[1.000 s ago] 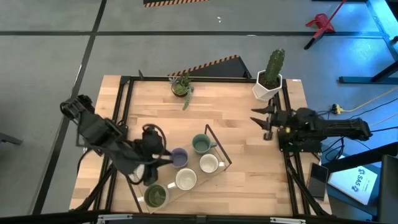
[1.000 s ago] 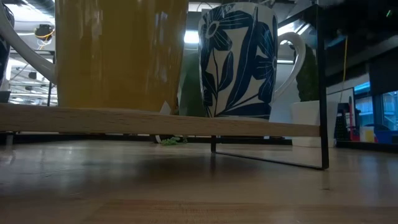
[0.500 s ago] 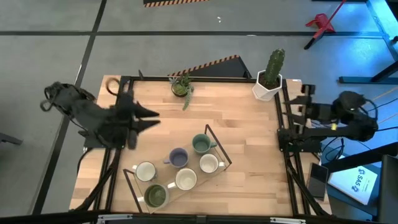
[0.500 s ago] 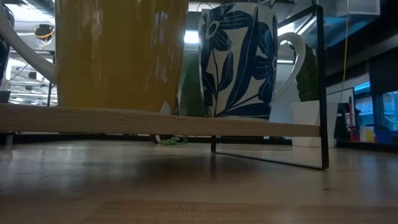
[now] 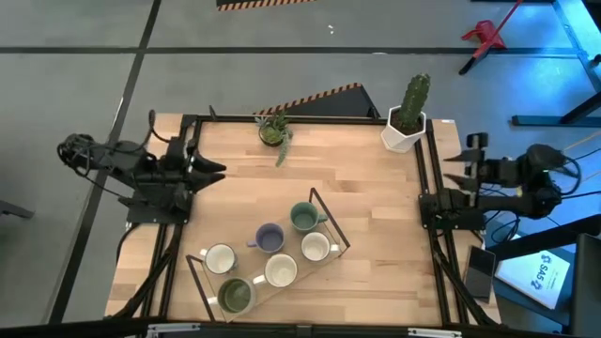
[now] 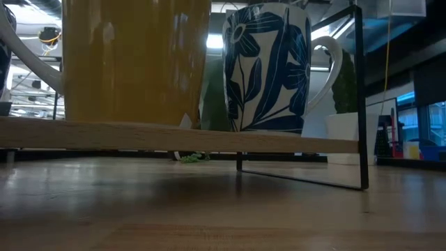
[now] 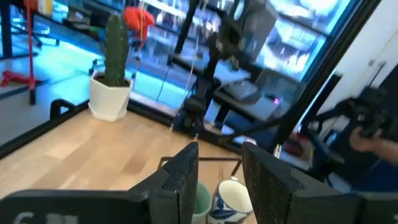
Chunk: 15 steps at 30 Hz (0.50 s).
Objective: Place coffee mugs
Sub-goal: Return to Home Position
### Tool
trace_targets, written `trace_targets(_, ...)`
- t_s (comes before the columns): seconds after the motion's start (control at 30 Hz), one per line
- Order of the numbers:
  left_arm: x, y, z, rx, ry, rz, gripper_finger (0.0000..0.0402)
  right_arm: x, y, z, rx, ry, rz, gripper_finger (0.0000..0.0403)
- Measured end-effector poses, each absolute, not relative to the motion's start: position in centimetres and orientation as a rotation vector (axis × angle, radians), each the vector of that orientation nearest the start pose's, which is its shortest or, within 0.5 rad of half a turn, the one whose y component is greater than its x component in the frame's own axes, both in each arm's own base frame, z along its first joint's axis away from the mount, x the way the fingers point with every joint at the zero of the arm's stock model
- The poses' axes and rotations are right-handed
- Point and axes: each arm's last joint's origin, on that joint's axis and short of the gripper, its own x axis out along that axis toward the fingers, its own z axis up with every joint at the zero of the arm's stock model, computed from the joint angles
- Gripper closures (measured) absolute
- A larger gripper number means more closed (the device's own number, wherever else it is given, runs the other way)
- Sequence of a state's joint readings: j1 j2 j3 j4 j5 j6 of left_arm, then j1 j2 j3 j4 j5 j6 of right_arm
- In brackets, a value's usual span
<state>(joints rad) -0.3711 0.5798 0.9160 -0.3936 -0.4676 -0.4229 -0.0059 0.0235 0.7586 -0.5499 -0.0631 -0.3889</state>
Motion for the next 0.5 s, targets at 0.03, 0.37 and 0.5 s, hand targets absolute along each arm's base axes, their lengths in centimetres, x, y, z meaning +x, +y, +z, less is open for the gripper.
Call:
trace_targets(0.03, 9.7, -2.3, 37.3, -0.409, 0.012, 0.104, 0.0285, -0.6, 0.2, 32.9, -0.387, -0.159, 0.028, 0.0260)
trace_targets(0.37, 7.9, -1.5, 30.3, -0.502, -0.099, 0.041, 0.0285, 4.5, 0.4, 27.3, -0.241, -0.075, 0.118, 0.0260)
trace_targets(0.5, 7.6, -1.5, 28.1, -0.530, -0.101, 0.033, 0.0285, 6.7, 0.4, 24.0, -0.192, -0.049, 0.141, 0.0260)
